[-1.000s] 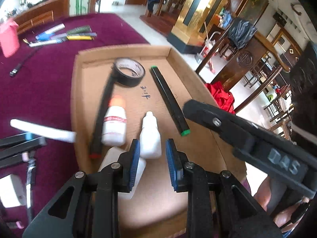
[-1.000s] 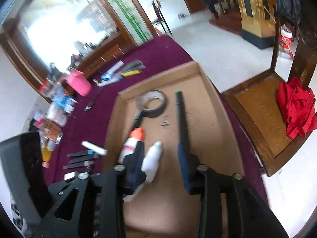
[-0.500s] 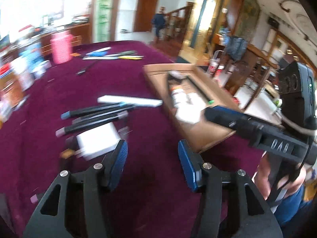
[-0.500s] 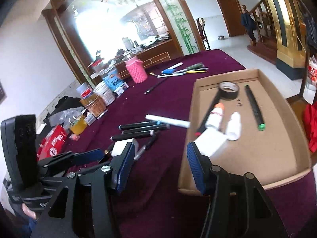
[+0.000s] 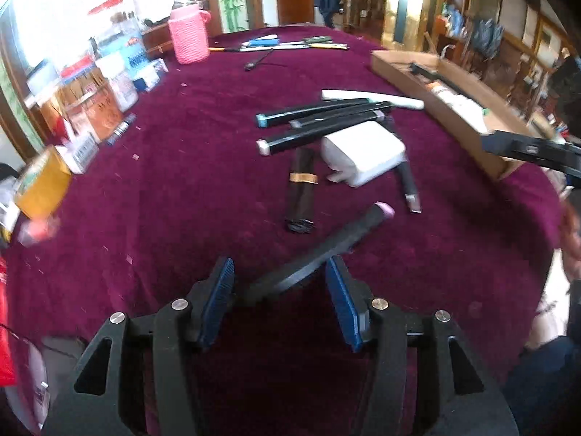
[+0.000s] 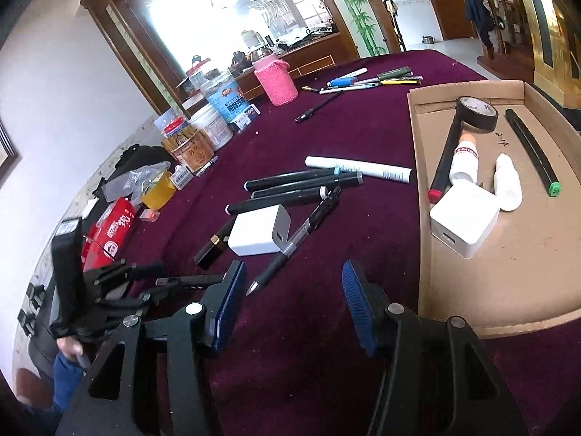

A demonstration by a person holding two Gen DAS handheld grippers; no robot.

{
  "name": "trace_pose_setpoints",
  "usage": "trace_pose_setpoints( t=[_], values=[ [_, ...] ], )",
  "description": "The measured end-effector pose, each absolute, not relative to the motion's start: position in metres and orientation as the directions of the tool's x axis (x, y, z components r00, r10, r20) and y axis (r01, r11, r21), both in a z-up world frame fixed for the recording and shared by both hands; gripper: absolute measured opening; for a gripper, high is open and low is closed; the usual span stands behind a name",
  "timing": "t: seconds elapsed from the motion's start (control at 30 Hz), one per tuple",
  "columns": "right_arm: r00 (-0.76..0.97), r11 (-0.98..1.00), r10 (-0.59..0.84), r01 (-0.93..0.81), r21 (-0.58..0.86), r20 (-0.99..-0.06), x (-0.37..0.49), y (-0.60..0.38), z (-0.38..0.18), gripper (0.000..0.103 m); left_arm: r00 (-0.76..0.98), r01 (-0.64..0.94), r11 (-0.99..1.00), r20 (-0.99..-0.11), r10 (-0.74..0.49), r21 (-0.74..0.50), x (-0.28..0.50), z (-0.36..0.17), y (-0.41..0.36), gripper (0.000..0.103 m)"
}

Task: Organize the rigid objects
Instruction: 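Grasp the black pink-ended marker with the left tool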

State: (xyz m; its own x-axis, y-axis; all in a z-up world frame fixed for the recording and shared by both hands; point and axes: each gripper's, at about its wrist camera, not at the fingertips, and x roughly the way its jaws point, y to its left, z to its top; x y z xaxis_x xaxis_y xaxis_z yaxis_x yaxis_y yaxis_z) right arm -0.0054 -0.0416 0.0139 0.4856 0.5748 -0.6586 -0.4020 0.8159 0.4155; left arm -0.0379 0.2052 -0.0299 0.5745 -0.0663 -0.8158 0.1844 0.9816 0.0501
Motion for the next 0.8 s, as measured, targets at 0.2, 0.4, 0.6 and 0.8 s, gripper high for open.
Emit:
trace_pose_setpoints(
  t=[0.2,0.4,0.6,0.8],
  values=[
    [0.474,0.825,0.559,-0.396,0.402,-0.68,-0.007,-0.042,0.013,0.049,0.515,0.265,0.964,-0.847,-0.133,0.01,-0.031,-0.04,0.195,0.05],
    [0.424,0.835,0.538,-0.391,0.388,-0.729,0.007,-0.025,0.007,0.049,0.484,0.306,0.951,-0.855,-0.187,-0.035,-0.05,-0.034,0.156,0.017],
    [0.367,0.86,0.454,-0.42,0.291,-0.812,0.032,0.012,-0.001,0.029,0.485,0.251,0.963,-0.848,-0.213,-0.098,-0.044,-0.037,0.15,0.016],
    [0.325,0.879,0.418,-0.381,0.287,-0.848,0.056,0.029,-0.016,0.022,0.499,0.228,0.968,-0.842,-0.205,-0.101,-0.04,-0.037,0.149,0.016]
  ],
)
